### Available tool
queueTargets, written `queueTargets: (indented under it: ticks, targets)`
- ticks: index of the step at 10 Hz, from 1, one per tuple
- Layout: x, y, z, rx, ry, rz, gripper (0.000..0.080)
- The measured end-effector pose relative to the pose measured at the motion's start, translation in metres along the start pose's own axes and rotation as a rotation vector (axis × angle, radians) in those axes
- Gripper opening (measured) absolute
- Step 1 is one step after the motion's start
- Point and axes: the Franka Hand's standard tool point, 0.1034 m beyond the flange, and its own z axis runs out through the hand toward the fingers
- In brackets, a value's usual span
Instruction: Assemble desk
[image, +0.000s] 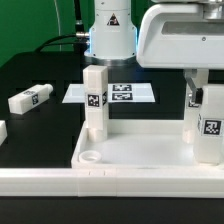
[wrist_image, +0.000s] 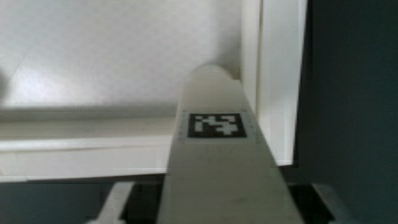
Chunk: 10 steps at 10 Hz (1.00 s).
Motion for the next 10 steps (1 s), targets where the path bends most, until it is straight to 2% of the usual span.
queueTargets:
  ticks: [1,4,10]
  targets:
    - [-0.0003,0.0000,0.0005,0.009,-0.003,0.140,0.0288]
    - [-0.0005,-0.0002,0.0010,0.012,-0.008,0.428,0.0288]
    - [0.0011,-0.0007,0.0016,0.000,-0.025,0.896,0.0289]
